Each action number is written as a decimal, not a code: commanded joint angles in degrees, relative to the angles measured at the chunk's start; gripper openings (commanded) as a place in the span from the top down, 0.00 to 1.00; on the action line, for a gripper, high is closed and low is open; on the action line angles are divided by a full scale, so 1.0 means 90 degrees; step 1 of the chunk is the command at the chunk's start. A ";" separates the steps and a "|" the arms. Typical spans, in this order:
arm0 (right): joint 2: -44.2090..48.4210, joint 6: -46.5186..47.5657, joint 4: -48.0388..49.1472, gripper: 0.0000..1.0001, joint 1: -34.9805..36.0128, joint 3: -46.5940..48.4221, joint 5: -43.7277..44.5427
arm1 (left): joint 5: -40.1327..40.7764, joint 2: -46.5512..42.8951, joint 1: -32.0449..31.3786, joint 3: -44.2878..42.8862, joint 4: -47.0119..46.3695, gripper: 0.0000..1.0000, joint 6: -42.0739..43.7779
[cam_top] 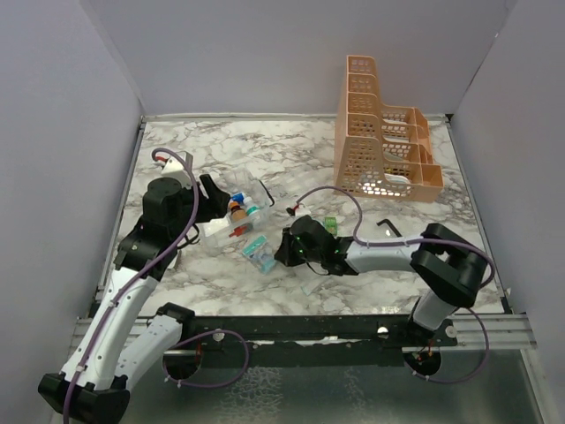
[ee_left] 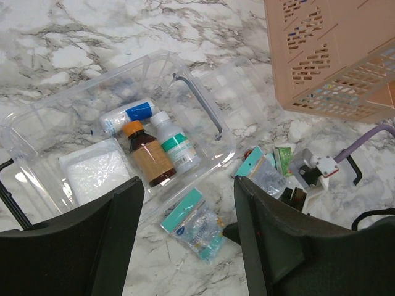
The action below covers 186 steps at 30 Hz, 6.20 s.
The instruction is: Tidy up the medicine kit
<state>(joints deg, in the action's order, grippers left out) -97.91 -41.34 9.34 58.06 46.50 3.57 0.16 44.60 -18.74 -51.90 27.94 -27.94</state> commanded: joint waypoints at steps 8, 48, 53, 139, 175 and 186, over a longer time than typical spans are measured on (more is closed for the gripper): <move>0.2920 -0.0488 0.1329 0.99 0.0035 -0.1769 0.0355 | -0.2010 -0.0240 0.0007 0.0066 -0.0781 0.24 -0.0708; 0.2920 -0.1778 0.2619 0.99 0.0042 -0.1197 0.0962 | -0.3680 0.0533 -0.0012 0.1662 -0.3361 1.00 -0.2610; 0.2929 -0.1717 0.1940 0.86 0.0037 -0.1212 0.1408 | -0.3271 0.0542 -0.0009 0.1335 -0.2797 1.00 -0.2150; 0.3670 -0.1767 0.0032 0.68 0.0040 -0.1426 0.2395 | 0.0536 0.3086 0.1217 -0.0540 0.1087 0.49 0.0693; 0.0876 0.0791 -0.2547 0.50 -0.0612 0.0709 0.1988 | -0.1903 -0.1654 0.0959 0.1724 -0.0995 0.38 0.0570; 0.0058 0.0100 -0.3095 0.48 -0.0643 0.0935 0.1165 | -0.1893 -0.1594 0.0941 0.1772 -0.1025 0.37 0.0561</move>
<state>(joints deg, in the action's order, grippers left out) -96.84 -36.88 -15.88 52.64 55.77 21.02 -16.58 29.98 -9.89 -36.60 20.12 -22.98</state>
